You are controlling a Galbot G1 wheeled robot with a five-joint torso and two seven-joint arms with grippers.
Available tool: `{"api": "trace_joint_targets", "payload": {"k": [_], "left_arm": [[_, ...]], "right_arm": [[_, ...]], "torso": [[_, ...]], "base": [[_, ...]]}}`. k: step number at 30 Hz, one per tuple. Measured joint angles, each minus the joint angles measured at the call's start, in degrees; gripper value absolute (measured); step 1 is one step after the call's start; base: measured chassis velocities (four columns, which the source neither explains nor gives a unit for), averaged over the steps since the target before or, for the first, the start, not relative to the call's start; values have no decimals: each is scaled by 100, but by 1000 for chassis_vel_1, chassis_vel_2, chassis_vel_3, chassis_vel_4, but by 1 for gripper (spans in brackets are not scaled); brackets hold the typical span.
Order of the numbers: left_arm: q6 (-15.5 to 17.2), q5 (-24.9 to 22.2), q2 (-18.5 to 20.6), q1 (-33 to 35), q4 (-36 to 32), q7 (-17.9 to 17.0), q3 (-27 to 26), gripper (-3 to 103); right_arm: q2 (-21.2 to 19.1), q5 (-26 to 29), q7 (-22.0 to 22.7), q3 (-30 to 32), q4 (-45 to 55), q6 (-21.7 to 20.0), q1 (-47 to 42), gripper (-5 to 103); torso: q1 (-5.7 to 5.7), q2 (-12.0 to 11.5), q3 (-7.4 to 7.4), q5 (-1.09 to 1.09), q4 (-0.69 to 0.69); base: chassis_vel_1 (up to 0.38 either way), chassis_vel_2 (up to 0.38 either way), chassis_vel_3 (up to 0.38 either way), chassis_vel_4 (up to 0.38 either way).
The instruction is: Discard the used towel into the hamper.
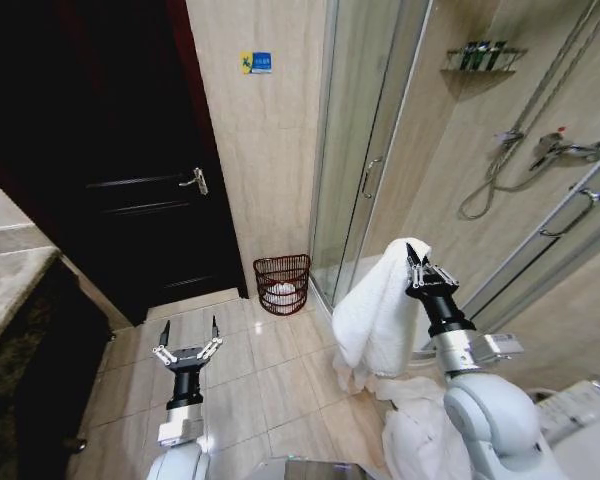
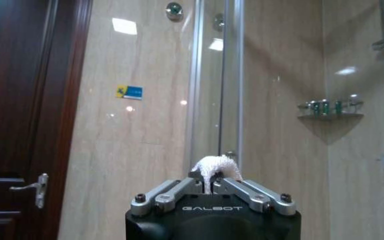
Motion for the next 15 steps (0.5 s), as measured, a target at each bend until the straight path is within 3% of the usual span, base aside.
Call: {"api": "trace_joint_targets", "payload": {"k": [9,15], "left_arm": [[-4,32,3,-20,30,-18,-4,100],[-69,172,-11,-90,112,-319,1,100]], "right_arm": [[9,-2,-1,3,15,0,-6,3],[-3,31,-68,17,23,4,-9,3]], "torso": [[0,0,0,0,0],[0,0,0,-2,2]], "base": [[102,105,-2,-11],[108,103,22,26]]}}
